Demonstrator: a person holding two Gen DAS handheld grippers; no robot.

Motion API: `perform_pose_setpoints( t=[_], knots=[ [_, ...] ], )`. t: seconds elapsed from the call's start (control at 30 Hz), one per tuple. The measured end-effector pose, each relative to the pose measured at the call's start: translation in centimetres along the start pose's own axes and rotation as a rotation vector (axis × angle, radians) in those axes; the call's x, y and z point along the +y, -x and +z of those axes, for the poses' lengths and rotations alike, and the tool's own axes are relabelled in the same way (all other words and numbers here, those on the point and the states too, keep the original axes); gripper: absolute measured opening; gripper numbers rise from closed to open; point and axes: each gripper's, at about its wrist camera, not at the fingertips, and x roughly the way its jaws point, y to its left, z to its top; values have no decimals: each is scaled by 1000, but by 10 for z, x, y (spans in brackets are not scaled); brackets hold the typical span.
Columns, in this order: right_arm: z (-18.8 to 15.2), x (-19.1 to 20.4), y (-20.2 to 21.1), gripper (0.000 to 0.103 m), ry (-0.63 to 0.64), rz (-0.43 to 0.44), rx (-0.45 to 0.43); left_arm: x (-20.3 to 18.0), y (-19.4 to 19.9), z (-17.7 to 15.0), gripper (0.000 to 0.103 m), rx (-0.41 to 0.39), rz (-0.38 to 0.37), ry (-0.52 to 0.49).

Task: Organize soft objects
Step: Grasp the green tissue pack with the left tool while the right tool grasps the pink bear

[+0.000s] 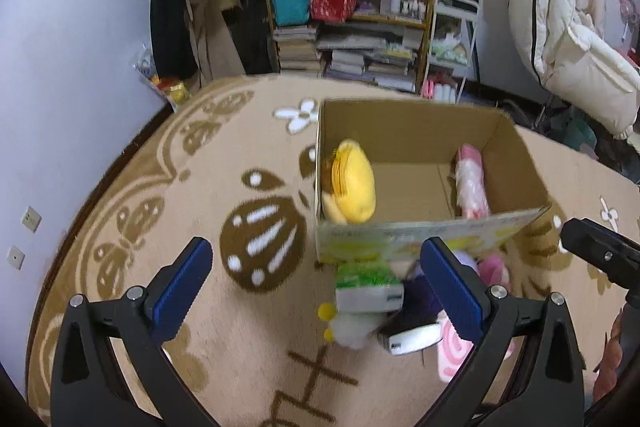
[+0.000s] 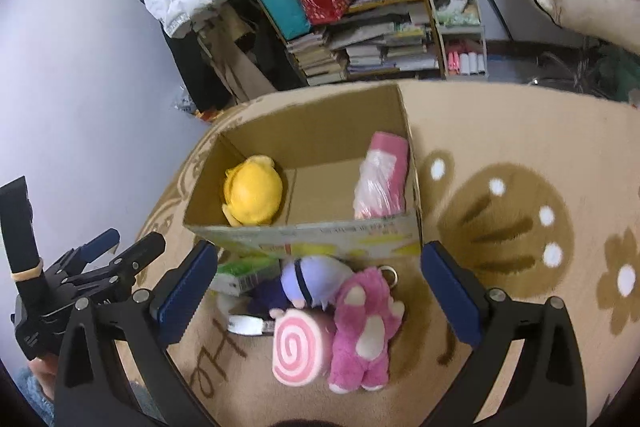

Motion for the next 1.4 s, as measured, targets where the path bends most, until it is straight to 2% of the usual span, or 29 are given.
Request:
perform_pose_setpoints(
  t=[0.33, 0.97, 1.13, 1.4],
  knots=[
    [-17, -13, -20, 103, -24, -31, 66, 3, -35, -22, 103, 120, -54, 41],
    [-41, -26, -67, 103, -20, -97, 220, -12, -82, -28, 103, 233, -82, -21],
    [-48, -31, -75, 97, -42, -93, 264, -22, -90, -31, 103, 247, -81, -67],
    [-56, -33, -86, 96, -52, -121, 298, -24, -104, -36, 103, 285, -57, -62]
  ],
)
